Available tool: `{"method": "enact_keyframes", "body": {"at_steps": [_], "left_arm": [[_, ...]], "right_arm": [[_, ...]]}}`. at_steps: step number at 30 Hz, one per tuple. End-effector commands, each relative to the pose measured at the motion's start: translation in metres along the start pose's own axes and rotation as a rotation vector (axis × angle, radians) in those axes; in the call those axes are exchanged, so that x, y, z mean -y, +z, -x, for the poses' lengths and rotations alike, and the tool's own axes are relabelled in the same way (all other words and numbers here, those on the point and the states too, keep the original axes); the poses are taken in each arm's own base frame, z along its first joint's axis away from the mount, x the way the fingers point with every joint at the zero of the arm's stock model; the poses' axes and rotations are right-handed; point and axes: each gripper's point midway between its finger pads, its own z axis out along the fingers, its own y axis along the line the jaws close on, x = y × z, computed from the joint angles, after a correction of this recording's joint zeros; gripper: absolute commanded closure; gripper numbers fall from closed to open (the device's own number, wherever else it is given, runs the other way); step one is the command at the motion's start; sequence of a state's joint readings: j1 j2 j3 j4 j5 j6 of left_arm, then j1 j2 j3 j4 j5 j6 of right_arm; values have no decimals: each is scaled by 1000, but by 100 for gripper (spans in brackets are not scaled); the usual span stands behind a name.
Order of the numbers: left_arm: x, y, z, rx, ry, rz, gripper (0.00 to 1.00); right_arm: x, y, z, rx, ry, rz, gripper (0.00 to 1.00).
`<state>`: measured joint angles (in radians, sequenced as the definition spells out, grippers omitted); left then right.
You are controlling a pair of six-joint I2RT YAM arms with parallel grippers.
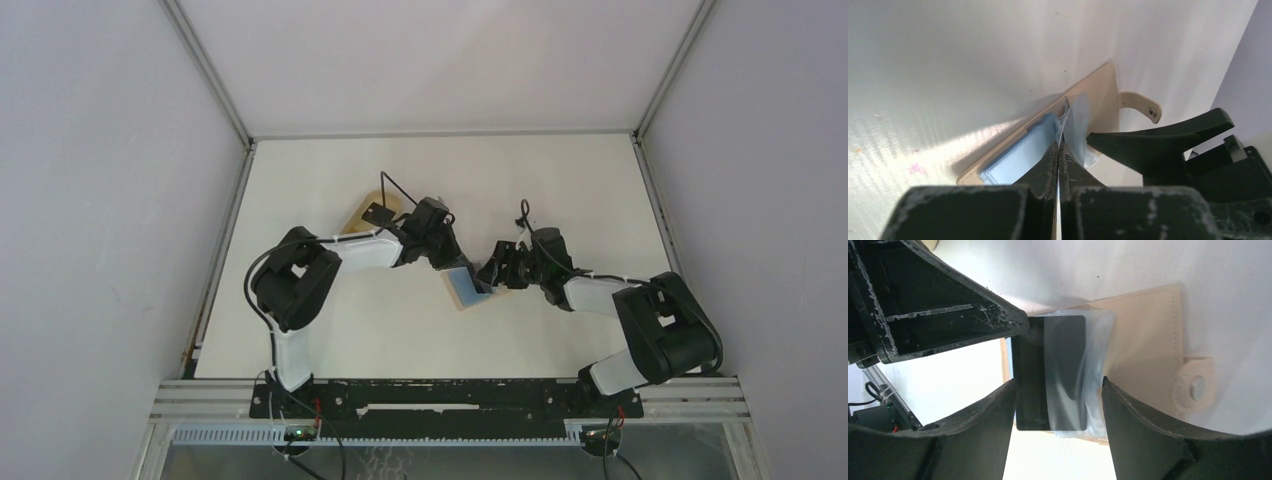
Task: Take the credit cards out of the card holder
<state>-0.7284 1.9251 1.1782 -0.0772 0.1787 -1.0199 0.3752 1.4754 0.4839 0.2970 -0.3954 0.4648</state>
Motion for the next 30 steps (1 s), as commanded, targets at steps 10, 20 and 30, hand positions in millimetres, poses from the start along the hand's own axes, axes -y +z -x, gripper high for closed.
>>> {"method": "enact_keyframes", "body": {"at_steps": [10,20,30], "left_arm": [[-18,-34,12,-3,167,-20,100],[-7,-55,13,-40,268,-68,100],[-30,-109,30,-29,317,67,100]], "right_arm": [[11,-8,6,40,96,17,26],[17,-5,1,26,79,-41,33],[24,0,-3,2,77,-91,34]]}}
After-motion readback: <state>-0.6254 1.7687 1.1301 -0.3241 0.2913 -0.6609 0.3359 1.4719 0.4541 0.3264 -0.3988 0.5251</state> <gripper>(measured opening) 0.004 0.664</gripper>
